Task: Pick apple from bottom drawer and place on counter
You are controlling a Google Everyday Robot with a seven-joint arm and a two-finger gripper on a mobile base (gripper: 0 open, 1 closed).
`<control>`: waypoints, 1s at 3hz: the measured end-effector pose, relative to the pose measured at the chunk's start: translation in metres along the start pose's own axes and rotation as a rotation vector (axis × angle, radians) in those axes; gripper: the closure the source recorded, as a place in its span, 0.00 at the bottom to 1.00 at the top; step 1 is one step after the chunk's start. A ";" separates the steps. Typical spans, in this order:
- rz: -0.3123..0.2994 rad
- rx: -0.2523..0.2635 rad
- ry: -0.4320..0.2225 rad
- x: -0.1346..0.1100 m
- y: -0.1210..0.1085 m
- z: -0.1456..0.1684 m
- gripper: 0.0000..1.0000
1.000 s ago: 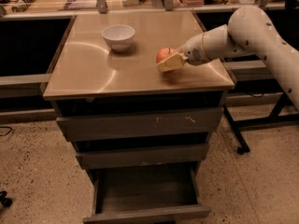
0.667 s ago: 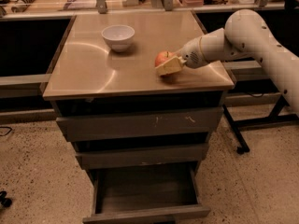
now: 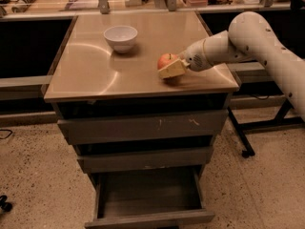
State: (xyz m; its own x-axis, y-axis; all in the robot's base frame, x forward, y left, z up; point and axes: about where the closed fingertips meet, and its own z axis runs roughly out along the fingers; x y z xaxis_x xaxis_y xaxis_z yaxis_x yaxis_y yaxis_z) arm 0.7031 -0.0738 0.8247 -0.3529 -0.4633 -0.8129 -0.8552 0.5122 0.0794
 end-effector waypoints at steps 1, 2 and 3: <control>0.000 0.000 0.000 0.000 0.000 0.000 0.58; 0.000 0.000 0.000 0.000 0.000 0.000 0.35; 0.000 0.000 0.000 0.000 0.000 0.000 0.11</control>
Offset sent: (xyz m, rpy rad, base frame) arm 0.0000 0.0000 0.0000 0.0000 0.0000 0.0000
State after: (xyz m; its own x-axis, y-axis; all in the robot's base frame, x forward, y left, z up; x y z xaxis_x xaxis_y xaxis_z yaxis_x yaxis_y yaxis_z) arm 0.7031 -0.0737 0.8247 -0.3529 -0.4633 -0.8129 -0.8553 0.5121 0.0794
